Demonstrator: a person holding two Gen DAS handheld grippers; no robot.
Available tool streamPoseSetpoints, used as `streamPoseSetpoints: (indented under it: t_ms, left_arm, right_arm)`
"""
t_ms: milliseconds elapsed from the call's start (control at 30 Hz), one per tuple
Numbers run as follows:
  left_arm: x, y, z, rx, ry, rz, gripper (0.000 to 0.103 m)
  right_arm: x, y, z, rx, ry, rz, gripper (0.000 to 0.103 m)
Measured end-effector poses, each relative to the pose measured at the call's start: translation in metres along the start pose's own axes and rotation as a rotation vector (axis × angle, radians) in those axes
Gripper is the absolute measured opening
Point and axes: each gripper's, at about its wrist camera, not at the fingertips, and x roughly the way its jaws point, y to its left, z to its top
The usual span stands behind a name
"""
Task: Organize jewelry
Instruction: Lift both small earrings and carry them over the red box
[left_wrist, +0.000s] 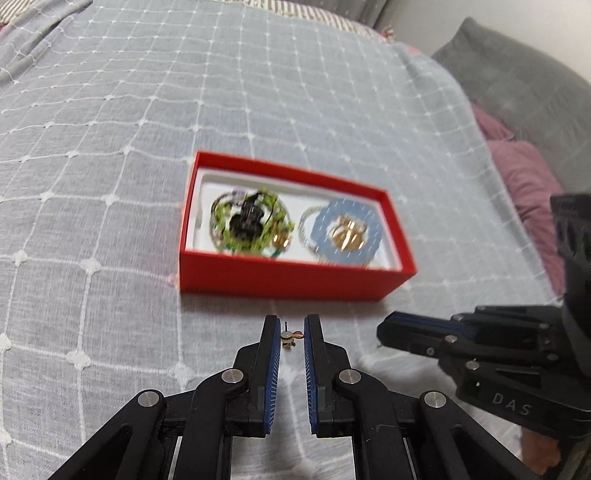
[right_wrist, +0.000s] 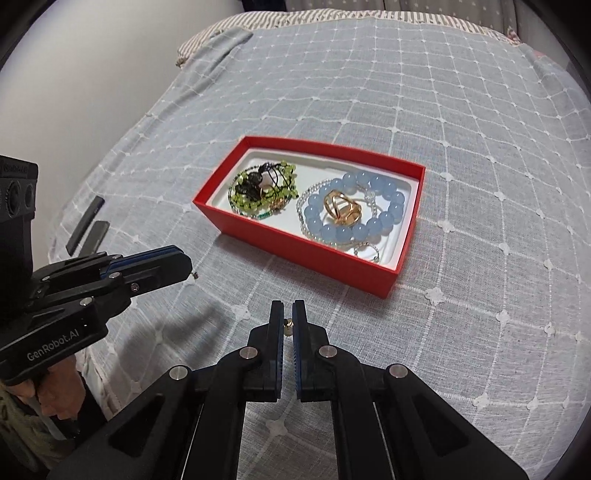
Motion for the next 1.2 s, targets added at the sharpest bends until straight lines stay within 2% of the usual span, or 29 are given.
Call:
streamPoseSetpoints:
  t_ms: [500,600,733,1200]
  left_arm:
    - [0.002,-0.010,0.034,0.001,-0.089,-0.065,0.008]
    - [0.007,-0.011,0.038,-0.008,-0.088,-0.086,0.008]
    - [0.017,-0.013,0.043,0.002,-0.080,-0.071,0.008]
    - [0.046,-0.009,0.054,-0.010,-0.048,-0.040,0.008]
  right_arm:
    - [-0.024,-0.012,0.023,0.071,-0.109,0.039,0.004]
    - [-0.028,-0.012,0.029,0.082,-0.150,0.048,0.004]
    - [-0.028,-0.012,0.037,0.101,-0.192,0.061,0.004]
    - [0.002,-0.018,0.052,0.147,-0.194,0.078,0.004]
